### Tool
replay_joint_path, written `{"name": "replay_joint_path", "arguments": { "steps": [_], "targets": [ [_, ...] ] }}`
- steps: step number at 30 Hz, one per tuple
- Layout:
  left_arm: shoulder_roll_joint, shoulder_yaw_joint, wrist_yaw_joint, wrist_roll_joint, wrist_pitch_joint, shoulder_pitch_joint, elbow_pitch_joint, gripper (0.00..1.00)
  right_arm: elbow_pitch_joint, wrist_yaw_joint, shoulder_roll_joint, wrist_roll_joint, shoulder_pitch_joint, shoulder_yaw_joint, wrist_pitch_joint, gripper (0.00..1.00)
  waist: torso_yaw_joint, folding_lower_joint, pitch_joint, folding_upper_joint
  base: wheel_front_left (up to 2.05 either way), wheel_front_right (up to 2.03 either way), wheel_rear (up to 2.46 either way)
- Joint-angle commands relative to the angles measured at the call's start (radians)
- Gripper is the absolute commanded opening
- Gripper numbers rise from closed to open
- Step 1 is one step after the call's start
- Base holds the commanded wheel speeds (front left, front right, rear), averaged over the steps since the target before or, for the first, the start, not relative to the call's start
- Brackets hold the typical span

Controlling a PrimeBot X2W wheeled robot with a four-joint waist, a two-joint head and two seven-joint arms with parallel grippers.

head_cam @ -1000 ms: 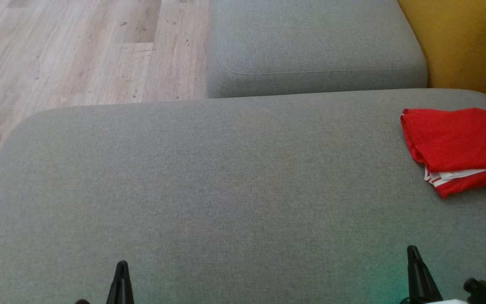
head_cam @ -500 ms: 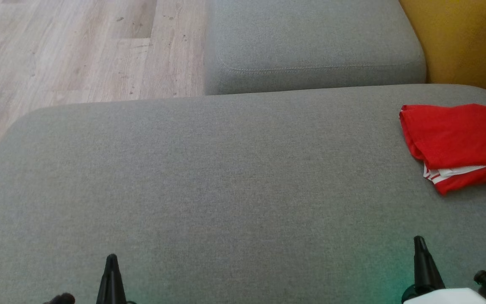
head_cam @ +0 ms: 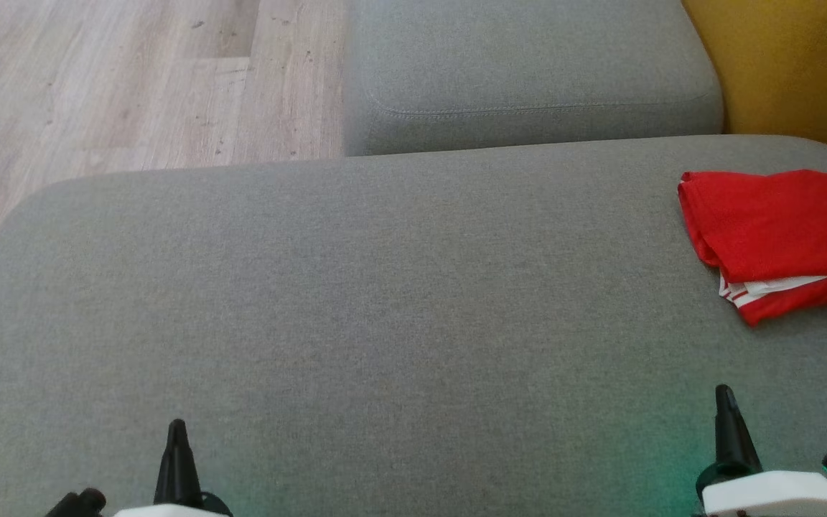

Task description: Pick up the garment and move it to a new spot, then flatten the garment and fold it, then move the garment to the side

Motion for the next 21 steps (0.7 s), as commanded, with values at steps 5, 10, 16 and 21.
{"name": "replay_joint_path", "arguments": {
  "steps": [5,10,16,21],
  "targets": [
    [0.012,0.038,-0.013,-0.079,0.02,-0.071,-0.023,0.0,-0.028,0.0,-0.022,0.079,-0.069,-0.001,0.02,0.0,-0.003,0.0,0.005,0.0,0.0,0.0,0.0],
    [0.012,0.049,-0.02,-0.138,0.034,-0.085,-0.019,0.0,-0.027,0.0,-0.023,0.136,-0.085,-0.008,0.034,0.0,-0.005,0.0,0.01,0.0,0.0,0.0,0.0],
    [0.012,0.064,-0.028,-0.208,0.051,-0.103,-0.015,0.0,-0.025,0.0,-0.024,0.205,-0.103,-0.015,0.051,0.0,-0.008,0.0,0.015,0.0,0.0,0.0,0.0],
    [0.012,0.076,-0.035,-0.266,0.066,-0.118,-0.011,0.0,-0.024,0.0,-0.024,0.261,-0.119,-0.022,0.065,0.0,-0.011,0.0,0.02,0.0,0.0,0.0,0.0]
  ]
}}
